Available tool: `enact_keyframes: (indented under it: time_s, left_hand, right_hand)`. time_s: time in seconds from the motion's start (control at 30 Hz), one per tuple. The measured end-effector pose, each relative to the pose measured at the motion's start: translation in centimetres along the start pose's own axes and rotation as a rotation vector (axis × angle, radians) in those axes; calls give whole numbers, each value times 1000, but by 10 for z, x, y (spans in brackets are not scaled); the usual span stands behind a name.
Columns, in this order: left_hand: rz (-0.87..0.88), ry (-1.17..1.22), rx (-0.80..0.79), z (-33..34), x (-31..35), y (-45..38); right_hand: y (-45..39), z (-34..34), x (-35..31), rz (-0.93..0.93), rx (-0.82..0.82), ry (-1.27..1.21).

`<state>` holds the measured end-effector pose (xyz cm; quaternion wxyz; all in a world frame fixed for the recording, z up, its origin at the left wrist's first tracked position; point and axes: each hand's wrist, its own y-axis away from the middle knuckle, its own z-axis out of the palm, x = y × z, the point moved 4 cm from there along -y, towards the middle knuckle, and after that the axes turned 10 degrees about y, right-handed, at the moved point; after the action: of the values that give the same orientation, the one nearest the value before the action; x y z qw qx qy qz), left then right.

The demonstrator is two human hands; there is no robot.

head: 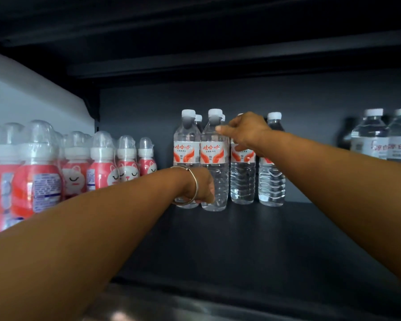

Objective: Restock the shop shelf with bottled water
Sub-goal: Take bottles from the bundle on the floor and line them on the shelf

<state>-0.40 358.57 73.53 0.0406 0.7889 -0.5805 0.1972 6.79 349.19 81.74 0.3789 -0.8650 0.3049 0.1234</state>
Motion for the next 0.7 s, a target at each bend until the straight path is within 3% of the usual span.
enact_keyframes:
  time_s: [0.27, 0.43, 0.7]
  left_hand:
    - [81, 56, 55, 16, 91, 60]
    - [192, 145, 150, 44, 189, 122]
    - [373, 238, 63, 143, 339, 210]
  right_hand:
    - [105, -58, 29, -181, -259, 596]
    - [203, -133, 76, -153, -305, 727]
    - [375, -229, 158, -87, -214, 774]
